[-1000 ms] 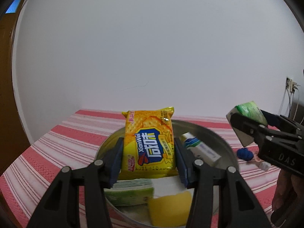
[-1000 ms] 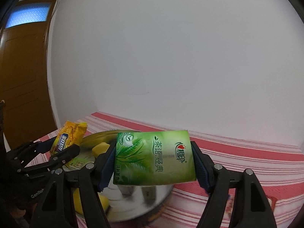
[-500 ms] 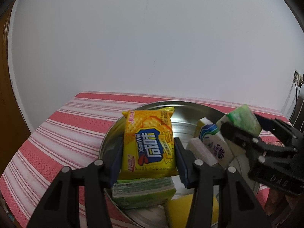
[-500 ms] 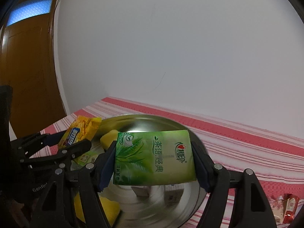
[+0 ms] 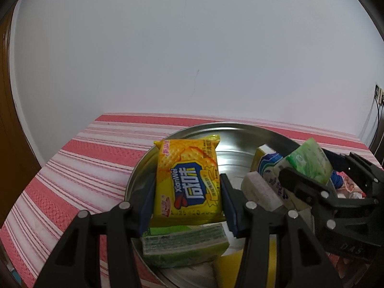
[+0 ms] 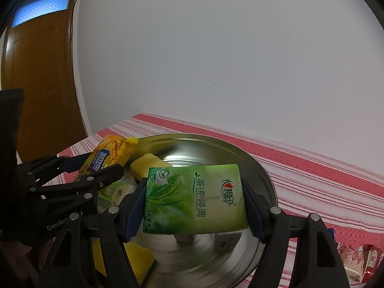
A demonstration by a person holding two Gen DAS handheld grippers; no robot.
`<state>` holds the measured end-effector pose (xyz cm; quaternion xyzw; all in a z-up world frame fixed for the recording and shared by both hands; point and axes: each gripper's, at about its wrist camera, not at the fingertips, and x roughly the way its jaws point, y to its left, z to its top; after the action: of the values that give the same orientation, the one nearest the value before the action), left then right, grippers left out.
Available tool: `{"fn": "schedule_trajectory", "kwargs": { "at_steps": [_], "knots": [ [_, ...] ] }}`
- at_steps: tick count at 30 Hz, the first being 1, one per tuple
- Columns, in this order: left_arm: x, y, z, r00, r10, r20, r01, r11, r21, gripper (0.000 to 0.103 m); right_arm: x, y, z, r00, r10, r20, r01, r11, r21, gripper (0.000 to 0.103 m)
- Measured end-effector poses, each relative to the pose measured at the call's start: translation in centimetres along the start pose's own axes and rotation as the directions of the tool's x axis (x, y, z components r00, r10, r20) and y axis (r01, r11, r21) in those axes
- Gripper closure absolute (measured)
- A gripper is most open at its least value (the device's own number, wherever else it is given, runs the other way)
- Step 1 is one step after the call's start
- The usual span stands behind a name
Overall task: Organize objects
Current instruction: 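Carry the green tea pack and yellow packet over the tin with both tools, then open both tools to drop the packs into the tin, then move both tools back toward the red snack bag and pastry bag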
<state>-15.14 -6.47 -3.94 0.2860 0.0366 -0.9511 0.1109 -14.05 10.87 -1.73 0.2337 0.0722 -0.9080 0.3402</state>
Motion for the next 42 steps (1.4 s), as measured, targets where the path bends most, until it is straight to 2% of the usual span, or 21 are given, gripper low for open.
{"fn": "schedule_trajectory", "kwargs": {
  "at_steps": [4, 5, 6, 8, 10, 12, 23, 31, 34, 37, 42],
  "knots": [
    [0.1, 0.5, -0.2, 1.0, 0.0, -0.007, 0.0, 1.0, -0.015, 0.053, 0.5, -0.2, -0.3, 0.999, 0.03, -0.012, -0.03, 0.999, 0.017, 0.029],
    [0.0, 0.6, -0.2, 1.0, 0.003, -0.004, -0.003, 1.0, -0.022, 0.049, 0.5, -0.2, -0.3, 0.999, 0.031, -0.015, -0.031, 0.999, 0.023, 0.029],
    [-0.1, 0.7, -0.1, 1.0, 0.01, -0.001, -0.01, 1.0, -0.027, 0.04, 0.5, -0.3, -0.5, 1.0, 0.022, -0.016, -0.021, 0.999, 0.028, 0.028],
    [-0.6, 0.9, 0.0, 1.0, 0.026, 0.017, -0.026, 0.999, -0.036, 0.027, 0.0, -0.6, -0.5, 1.0, 0.018, -0.009, -0.018, 0.999, 0.038, 0.027],
    [-1.0, 1.0, 0.1, 0.999, 0.033, 0.033, -0.032, 0.999, -0.042, 0.02, -0.3, -0.9, -0.6, 1.0, 0.018, 0.01, -0.019, 0.998, 0.053, 0.02],
    [-1.3, 1.1, 0.2, 0.998, 0.051, 0.043, -0.049, 0.998, -0.049, 0.008, -0.5, -1.1, -0.7, 0.999, 0.016, 0.035, -0.018, 0.998, 0.067, 0.019],
    [-2.6, -0.7, 0.4, 0.997, 0.038, 0.072, -0.035, 0.999, -0.036, 0.005, -2.2, -3.6, -1.6, 0.993, -0.064, 0.098, 0.049, 0.987, 0.15, 0.019],
    [-4.2, -5.8, 0.6, 0.994, -0.054, 0.099, 0.049, 0.998, 0.047, 0.005, -6.2, -8.6, -3.2, 0.975, -0.184, 0.12, 0.154, 0.962, 0.227, 0.019],
    [-4.8, -8.8, 0.8, 0.989, -0.102, 0.107, 0.093, 0.992, 0.091, 0.005, -7.8, -11.4, -4.3, 0.956, -0.274, 0.101, 0.24, 0.934, 0.266, 0.019],
    [-4.9, -12.0, 0.6, 0.982, -0.155, 0.104, 0.14, 0.98, 0.138, 0.005, -9.6, -15.1, -5.8, 0.919, -0.389, 0.061, 0.346, 0.873, 0.345, 0.019],
    [-4.9, -17.6, -0.5, 0.971, -0.228, 0.075, 0.204, 0.949, 0.241, 0.005, -12.2, -19.5, -7.4, 0.87, -0.492, 0.035, 0.431, 0.792, 0.433, 0.019]
  ]
}}
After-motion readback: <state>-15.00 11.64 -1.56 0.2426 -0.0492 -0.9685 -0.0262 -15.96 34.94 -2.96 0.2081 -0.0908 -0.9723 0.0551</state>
